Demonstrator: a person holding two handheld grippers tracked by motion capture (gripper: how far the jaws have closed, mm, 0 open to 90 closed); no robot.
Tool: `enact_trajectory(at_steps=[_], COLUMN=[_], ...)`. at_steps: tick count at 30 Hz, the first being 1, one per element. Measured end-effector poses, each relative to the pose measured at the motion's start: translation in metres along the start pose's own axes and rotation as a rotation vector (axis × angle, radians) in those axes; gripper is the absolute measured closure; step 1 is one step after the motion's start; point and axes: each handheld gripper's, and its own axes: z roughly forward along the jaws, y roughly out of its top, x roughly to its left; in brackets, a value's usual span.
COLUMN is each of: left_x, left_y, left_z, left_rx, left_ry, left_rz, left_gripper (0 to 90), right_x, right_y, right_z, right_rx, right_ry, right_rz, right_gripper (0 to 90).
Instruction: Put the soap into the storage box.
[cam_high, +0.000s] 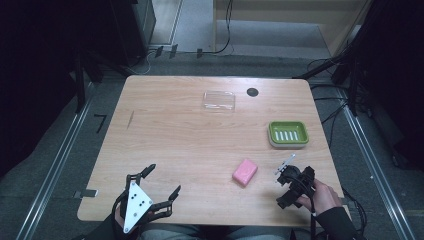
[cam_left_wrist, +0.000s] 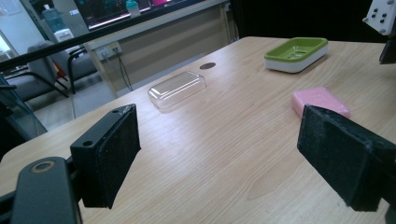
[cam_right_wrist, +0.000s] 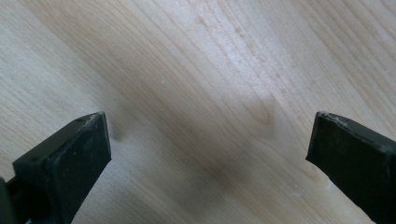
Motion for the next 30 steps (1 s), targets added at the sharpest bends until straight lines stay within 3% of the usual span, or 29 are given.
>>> enact_trajectory(at_steps=[9,23,30], left_x=[0.001,-0.001,-0.001], left_y=[0.0,0.0,0.0], left_z=[0.0,0.001,0.001], left_rx=[0.003,0.012,0.012], left_ry=[0.004,0.002,0.003], left_rz=[-0.004,0.005,0.006], left_gripper=[13.6,13.6,13.6], right_x=[0.002,0.015,0.017], right_y=[0.003,0.025,0.034], right_z=[-0.001,-0.003,-0.004], right_rx=[-0.006,-0.018,-0.023], right_ry=[-0.005,-0.04,-0.033], right_rz=[-0.014,-0.053,-0.043], right_gripper=[0.0,0.0,0.0])
